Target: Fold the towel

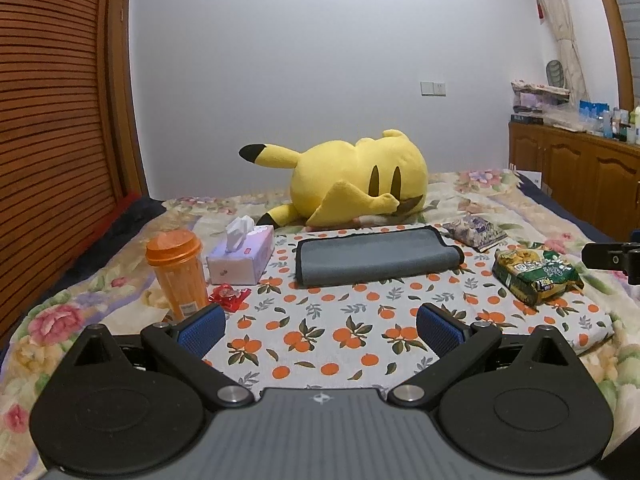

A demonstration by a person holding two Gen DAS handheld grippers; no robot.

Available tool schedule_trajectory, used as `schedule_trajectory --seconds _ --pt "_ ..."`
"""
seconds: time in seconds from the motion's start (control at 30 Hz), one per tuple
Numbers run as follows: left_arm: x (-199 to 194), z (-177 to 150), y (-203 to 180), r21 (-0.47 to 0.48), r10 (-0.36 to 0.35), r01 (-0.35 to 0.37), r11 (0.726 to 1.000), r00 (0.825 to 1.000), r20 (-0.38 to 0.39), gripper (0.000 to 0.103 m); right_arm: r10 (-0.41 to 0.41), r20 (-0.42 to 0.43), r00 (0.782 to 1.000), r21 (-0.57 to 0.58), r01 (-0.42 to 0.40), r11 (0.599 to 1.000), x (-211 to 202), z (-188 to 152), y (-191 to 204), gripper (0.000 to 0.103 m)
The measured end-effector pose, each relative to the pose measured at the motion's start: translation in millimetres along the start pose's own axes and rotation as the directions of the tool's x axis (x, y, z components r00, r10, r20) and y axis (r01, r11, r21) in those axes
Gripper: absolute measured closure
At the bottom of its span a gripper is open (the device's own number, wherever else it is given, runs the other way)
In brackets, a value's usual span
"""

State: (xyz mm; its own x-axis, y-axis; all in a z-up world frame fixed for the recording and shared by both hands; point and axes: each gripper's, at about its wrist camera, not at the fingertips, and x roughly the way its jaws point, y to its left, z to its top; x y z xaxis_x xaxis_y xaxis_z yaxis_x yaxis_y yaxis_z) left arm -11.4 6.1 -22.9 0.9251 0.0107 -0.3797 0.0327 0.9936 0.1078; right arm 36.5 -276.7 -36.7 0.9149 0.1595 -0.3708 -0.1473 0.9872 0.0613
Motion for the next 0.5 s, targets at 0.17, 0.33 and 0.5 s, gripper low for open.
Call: schedule_trajectory --seconds 0.17,0.33,0.5 --pt "-2.2 0.3 0.9 -0.003 -0.005 0.005 1.0 1.0 0.018 0.0 -0.003 0.019 1.0 0.006 0.002 1.0 -3.0 0.4 -0.9 0.0" --pt "-6.4 0.7 0.9 -0.004 -0.012 0.013 1.0 0.999 0.042 0.0 -0.005 0.04 0.999 0.01 0.005 1.0 -6.2 0.5 -2.1 0.0" --pt "-7.6 1.1 0.7 -0.001 -0.008 0.008 1.0 0.999 0.048 0.0 -0.01 0.063 0.998 0.013 0.009 1.0 -9.1 1.0 -3.0 0.0"
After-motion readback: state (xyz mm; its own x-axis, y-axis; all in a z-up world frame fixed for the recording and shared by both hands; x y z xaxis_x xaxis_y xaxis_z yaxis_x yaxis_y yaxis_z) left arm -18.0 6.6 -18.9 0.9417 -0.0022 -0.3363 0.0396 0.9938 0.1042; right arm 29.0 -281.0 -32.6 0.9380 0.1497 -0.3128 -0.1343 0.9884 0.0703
